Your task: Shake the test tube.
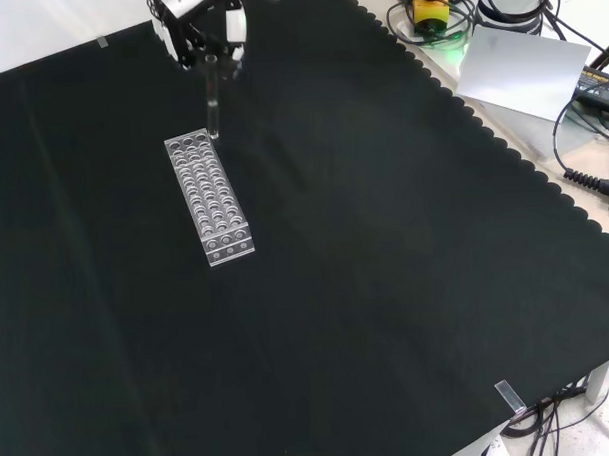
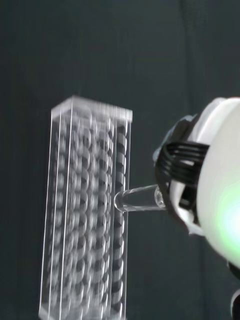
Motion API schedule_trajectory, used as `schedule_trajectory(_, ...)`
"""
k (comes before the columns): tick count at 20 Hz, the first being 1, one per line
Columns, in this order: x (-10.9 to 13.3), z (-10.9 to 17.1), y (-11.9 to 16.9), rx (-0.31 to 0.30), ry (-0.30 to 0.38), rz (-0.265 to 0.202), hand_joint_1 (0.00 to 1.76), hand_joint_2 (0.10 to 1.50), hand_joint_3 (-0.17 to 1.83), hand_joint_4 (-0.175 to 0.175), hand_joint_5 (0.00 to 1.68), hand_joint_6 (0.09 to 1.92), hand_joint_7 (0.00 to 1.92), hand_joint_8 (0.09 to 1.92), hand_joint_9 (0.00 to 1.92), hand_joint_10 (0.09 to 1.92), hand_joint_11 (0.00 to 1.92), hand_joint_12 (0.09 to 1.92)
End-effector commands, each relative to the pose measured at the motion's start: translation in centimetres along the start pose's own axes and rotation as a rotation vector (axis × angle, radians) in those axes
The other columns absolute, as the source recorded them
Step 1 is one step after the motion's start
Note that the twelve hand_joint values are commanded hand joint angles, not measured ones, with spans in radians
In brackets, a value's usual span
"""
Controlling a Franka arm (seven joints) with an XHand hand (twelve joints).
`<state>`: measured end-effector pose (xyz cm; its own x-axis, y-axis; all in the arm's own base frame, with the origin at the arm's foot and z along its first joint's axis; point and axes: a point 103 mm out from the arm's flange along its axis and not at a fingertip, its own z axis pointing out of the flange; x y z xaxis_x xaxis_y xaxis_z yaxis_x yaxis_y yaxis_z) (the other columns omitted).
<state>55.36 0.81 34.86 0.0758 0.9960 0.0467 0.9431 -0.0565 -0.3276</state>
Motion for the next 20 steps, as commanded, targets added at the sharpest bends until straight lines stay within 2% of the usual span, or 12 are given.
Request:
schedule_trajectory(1,-6.1,-0.5,-0.8,-0.004,-0.051,0.132,1.24,0.6,0.69,-0.175,1.4,0.43,1.84,0.31,1.62,0.48,1.15,0.98)
schedule_trajectory(4,-6.9,-0.9,-0.7,-0.016,-0.05,0.155,1.24,0.6,0.69,-0.175,1.4,0.43,1.84,0.31,1.62,0.48,1.15,0.98)
schedule_trajectory(7,-5.5,-0.9,-0.4,-0.016,-0.036,0.127,1.24,0.6,0.69,-0.175,1.4,0.43,1.84,0.31,1.62,0.48,1.15,0.98)
schedule_trajectory(10,-2.6,-0.3,0.0,-0.008,-0.009,0.072,1.24,0.6,0.69,-0.175,1.4,0.43,1.84,0.31,1.62,0.48,1.15,0.98)
schedule_trajectory(16,5.7,0.1,0.9,0.002,0.037,-0.082,1.24,0.6,0.69,-0.175,1.4,0.44,1.84,0.31,1.63,0.48,1.16,0.97)
schedule_trajectory(20,10.1,-0.3,1.0,-0.003,0.065,-0.167,1.24,0.6,0.69,-0.175,1.4,0.44,1.84,0.31,1.63,0.48,1.16,0.97)
